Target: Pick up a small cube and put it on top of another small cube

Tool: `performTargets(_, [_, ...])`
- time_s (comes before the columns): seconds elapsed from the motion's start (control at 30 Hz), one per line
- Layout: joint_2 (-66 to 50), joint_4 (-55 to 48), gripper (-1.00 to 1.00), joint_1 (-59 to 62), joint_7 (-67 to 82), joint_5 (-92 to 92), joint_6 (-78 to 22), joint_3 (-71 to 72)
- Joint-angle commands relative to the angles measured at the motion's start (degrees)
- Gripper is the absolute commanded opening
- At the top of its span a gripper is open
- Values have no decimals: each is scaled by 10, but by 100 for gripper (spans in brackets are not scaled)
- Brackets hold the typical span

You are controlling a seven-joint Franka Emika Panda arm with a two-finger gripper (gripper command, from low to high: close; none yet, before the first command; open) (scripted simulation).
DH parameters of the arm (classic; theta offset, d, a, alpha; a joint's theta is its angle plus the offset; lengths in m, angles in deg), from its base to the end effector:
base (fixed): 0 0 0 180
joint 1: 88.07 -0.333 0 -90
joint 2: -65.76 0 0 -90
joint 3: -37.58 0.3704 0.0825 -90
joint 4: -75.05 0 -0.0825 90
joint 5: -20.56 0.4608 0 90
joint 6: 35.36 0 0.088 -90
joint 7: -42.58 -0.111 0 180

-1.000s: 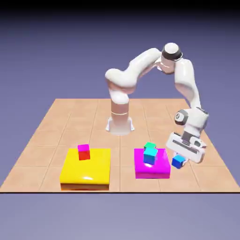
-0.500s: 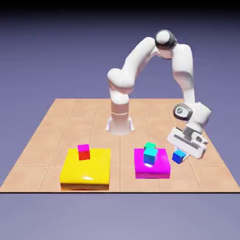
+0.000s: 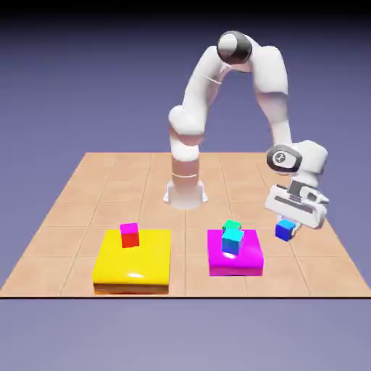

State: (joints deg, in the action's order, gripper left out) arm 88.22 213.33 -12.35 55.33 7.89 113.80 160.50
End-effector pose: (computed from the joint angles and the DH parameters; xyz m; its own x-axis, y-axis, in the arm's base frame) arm 0.3828 0.3853 0.2054 0.3256 0.9266 -0.1883 0.8936 -0.2364 0.3816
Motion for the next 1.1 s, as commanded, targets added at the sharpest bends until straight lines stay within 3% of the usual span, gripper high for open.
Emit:
performTargets(0.0, [-11,-3,-100,-5,-25,2,-9,-13])
performTargets(1.07, [-353,-96,-100,-153,-823,92,-318,-428])
